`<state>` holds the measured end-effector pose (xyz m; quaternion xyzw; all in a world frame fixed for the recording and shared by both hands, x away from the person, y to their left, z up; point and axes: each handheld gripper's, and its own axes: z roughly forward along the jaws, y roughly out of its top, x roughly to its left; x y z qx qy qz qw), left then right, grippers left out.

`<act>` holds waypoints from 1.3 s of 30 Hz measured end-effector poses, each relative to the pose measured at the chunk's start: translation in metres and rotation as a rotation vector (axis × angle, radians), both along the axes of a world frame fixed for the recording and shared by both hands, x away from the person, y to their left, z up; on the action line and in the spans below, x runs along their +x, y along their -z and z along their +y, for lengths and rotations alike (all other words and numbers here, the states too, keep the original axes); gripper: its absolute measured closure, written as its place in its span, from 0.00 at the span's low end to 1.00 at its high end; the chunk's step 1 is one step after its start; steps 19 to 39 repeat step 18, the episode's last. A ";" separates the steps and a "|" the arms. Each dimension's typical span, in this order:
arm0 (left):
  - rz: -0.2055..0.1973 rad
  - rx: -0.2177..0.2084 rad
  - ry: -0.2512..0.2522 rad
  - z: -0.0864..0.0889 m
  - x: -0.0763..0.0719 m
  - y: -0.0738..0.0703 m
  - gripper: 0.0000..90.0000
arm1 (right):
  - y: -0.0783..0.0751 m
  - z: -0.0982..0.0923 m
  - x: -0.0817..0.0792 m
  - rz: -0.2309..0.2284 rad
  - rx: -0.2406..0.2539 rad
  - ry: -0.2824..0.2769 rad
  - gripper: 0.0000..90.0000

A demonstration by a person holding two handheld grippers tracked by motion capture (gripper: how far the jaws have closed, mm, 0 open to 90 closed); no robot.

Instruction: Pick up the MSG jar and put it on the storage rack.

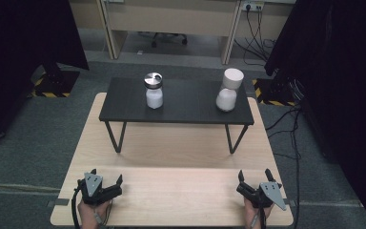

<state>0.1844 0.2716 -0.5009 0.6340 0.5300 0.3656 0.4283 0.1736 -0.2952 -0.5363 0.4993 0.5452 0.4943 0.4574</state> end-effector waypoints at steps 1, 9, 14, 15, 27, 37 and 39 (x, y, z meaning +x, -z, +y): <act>0.000 -0.001 -0.001 0.000 0.000 0.000 0.00 | 0.000 0.000 0.000 -0.002 -0.004 -0.001 0.00; 0.001 0.003 -0.005 -0.001 0.000 0.000 0.00 | 0.002 -0.002 -0.001 0.006 0.003 -0.019 0.00; 0.001 0.001 -0.009 -0.001 0.000 0.000 0.00 | 0.002 -0.003 -0.002 0.007 -0.005 -0.032 0.00; 0.001 0.001 -0.010 -0.001 0.000 0.000 0.00 | 0.003 -0.003 -0.002 0.006 -0.005 -0.033 0.00; 0.001 0.002 -0.011 -0.002 0.000 0.000 0.00 | 0.003 -0.003 -0.002 0.004 -0.003 -0.031 0.00; 0.001 0.002 -0.011 -0.002 0.000 0.000 0.00 | 0.003 -0.003 -0.002 0.004 -0.003 -0.031 0.00; 0.001 0.002 -0.011 -0.002 0.000 0.000 0.00 | 0.003 -0.003 -0.002 0.004 -0.003 -0.031 0.00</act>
